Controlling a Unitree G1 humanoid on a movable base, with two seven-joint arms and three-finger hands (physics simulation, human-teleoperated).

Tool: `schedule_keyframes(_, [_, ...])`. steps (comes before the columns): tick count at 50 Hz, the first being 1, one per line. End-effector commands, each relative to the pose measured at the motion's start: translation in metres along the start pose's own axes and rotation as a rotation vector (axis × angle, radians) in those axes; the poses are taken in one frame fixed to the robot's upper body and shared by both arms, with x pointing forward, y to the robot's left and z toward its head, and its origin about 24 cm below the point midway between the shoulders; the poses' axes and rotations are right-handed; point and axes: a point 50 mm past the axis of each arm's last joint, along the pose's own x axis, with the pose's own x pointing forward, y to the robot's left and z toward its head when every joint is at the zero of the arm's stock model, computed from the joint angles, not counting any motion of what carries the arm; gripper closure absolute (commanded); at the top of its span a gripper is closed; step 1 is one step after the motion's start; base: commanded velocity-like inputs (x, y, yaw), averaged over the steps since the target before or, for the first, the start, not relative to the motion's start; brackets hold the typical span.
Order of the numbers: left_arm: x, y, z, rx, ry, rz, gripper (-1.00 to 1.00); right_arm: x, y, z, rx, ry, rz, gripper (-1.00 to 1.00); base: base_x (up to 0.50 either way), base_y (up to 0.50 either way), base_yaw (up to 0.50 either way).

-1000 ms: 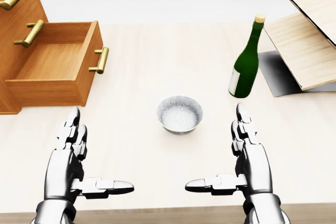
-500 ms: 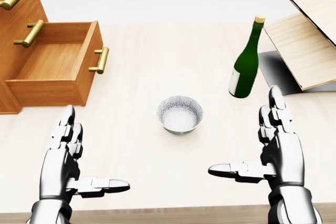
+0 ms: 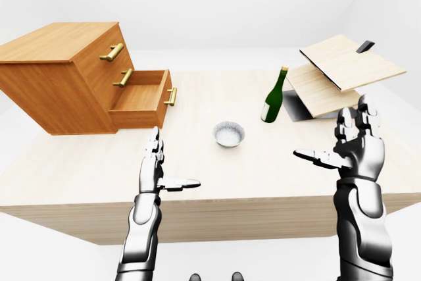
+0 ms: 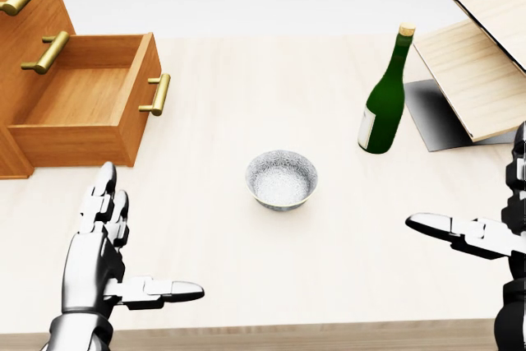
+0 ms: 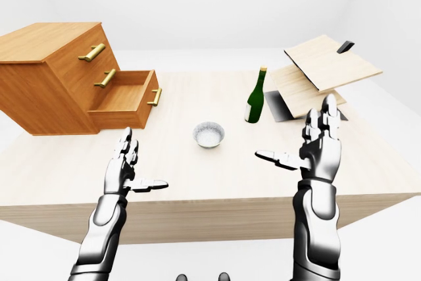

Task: Close the bottom drawer of the cabinet.

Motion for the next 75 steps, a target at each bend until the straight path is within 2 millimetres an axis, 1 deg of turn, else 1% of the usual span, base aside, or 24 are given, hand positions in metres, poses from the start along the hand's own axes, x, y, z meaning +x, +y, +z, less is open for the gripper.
schedule_keyframes(1, [-0.001,-0.001,0.0,0.005,-0.004,-0.002,-1.0,0.001,-0.004,0.006,0.005,-0.026,-0.015,-1.0,0.15,0.0,0.0])
schedule_keyframes(9, [-0.001,-0.001,-0.001,0.009,-0.002,-0.002,-1.0,0.001,-0.004,0.005,-0.001,-0.02,-0.009,-1.0,0.19,0.0,0.0])
schedule_keyframes(33, [0.0,-0.001,-0.002,0.012,-0.004,-0.002,-1.0,0.001,-0.003,0.006,0.001,-0.025,-0.003,-1.0,0.31,0.0,0.0])
schedule_keyframes(37, [0.0,-0.001,-0.001,0.011,-0.005,-0.003,-1.0,0.001,-0.001,0.004,-0.002,-0.017,0.002,-1.0,0.31,0.0,0.0])
schedule_keyframes(44, [0.0,-0.002,-0.001,0.011,-0.005,-0.004,-1.0,0.001,-0.001,0.005,0.0,-0.022,0.002,-1.0,0.31,0.0,0.0])
schedule_keyframes(49, [-0.002,-0.003,0.0,-0.003,-0.001,-0.014,-1.0,0.0,-0.001,0.002,-0.006,-0.008,0.002,-1.0,0.31,0.0,0.0])
schedule_keyframes(52, [0.0,-0.004,-0.002,0.007,-0.001,-0.012,-1.0,-0.002,-0.003,0.002,0.006,-0.009,-0.008,-1.0,0.11,0.0,0.0])
schedule_keyframes(55, [0.005,-0.004,-0.007,0.011,0.012,-0.015,-1.0,-0.001,-0.003,0.003,0.004,-0.01,-0.006,-1.0,0.0,0.0,0.0])
schedule_keyframes(56, [0.006,-0.004,-0.005,0.011,0.007,-0.016,-1.0,-0.001,-0.002,0.003,0.004,-0.009,-0.005,-1.0,0.0,0.0,0.0])
schedule_keyframes(58, [0.014,-0.004,0.003,0.009,0.0,-0.015,-1.0,-0.002,-0.001,0.0,0.003,0.002,0.001,-1.0,0.0,0.0,0.0])
schedule_keyframes(62, [0.025,-0.003,0.009,0.009,-0.005,-0.013,-1.0,-0.002,-0.001,0.0,0.004,0.003,0.004,-1.0,0.0,0.0,0.0])
schedule_keyframes(66, [0.045,-0.002,0.019,0.036,-0.027,0.002,-1.0,-0.003,0.0,0.0,0.004,0.003,0.008,-1.0,0.0,0.0,0.0])
schedule_keyframes(67, [0.053,-0.001,0.021,0.034,-0.027,0.004,-1.0,-0.003,0.0,-0.001,0.005,0.006,0.008,-1.0,0.0,0.0,0.0])
schedule_keyframes(69, [0.06,0.001,0.022,0.061,-0.036,0.016,-1.0,-0.003,0.0,0.0,0.004,0.004,0.008,-1.0,0.0,0.0,0.0])
schedule_keyframes(71, [0.067,0.001,0.021,0.051,-0.024,0.013,-1.0,-0.003,0.0,0.0,0.005,0.001,0.009,-1.0,0.0,0.0,0.0])
schedule_keyframes(75, [0.076,0.002,0.024,0.039,-0.018,0.006,-1.0,-0.003,0.001,-0.002,0.003,0.01,0.013,-1.0,0.0,0.0,0.0])
